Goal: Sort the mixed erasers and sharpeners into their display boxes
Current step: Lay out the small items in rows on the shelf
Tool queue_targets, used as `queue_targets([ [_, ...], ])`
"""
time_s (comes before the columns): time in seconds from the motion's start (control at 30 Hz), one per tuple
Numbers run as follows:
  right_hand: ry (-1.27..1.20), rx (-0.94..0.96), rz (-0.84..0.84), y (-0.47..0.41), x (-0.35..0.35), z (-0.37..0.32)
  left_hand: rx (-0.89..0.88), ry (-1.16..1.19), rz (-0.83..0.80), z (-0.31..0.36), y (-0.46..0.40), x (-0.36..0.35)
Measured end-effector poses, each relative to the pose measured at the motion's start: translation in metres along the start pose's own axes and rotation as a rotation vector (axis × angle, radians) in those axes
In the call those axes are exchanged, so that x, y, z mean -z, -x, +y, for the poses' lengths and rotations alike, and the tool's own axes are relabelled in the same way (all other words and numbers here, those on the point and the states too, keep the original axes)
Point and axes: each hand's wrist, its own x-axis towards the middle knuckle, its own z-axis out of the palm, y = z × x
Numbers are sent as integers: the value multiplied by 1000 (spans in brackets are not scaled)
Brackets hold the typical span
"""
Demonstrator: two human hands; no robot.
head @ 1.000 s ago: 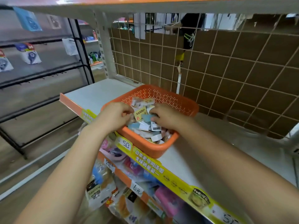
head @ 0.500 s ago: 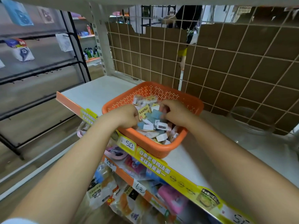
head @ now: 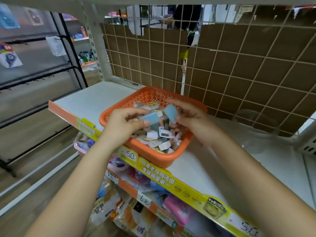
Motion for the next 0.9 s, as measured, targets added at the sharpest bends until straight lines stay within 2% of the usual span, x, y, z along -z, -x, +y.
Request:
queue_targets([
  [0.1,-146,17,120,14,10,3,-12,141,-44,15,12,-17],
  [0.27,-189,-12,398,48,44,8,-30,190,-171,31,20,-57],
  [0.47,-120,-39,551,109,90,20,-46,140,-341,33,24,-120],
  [0.7,-81,-123,827,197,144,37,20,190,-499,46,54,-210],
  [0.9,-85,-173,931,294,195,46,19,207,-602,76,105,-296],
])
